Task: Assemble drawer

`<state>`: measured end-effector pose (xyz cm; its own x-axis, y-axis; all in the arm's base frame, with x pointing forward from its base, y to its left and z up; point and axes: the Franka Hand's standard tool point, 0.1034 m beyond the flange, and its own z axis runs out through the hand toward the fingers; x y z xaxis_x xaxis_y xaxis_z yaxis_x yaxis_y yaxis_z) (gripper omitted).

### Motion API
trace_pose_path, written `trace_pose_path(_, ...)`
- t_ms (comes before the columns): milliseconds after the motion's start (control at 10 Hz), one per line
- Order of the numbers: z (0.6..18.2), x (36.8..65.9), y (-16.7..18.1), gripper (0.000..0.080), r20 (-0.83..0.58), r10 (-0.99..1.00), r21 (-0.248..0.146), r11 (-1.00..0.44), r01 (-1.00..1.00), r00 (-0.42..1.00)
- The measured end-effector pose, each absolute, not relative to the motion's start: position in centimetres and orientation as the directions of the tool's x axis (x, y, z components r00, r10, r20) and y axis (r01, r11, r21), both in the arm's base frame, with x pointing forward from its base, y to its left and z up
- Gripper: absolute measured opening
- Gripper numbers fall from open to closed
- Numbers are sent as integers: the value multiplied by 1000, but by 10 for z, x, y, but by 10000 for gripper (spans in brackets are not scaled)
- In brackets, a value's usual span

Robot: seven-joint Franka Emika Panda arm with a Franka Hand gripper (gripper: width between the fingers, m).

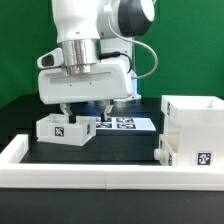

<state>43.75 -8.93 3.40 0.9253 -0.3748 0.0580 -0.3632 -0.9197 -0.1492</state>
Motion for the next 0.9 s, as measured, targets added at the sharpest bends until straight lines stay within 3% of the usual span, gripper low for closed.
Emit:
trace_pose_path(400, 10, 424, -82, 648, 88, -358, -127, -929, -346, 929)
trace_pose_path(700, 6, 422, -82, 648, 93, -322, -121, -943, -310, 942)
trace_pose_path(800, 5, 422, -82, 520, 94, -312, -120, -946, -300, 946)
trace_pose_path(900, 5, 421, -82, 520, 94, -309, -120, -947, -297, 946)
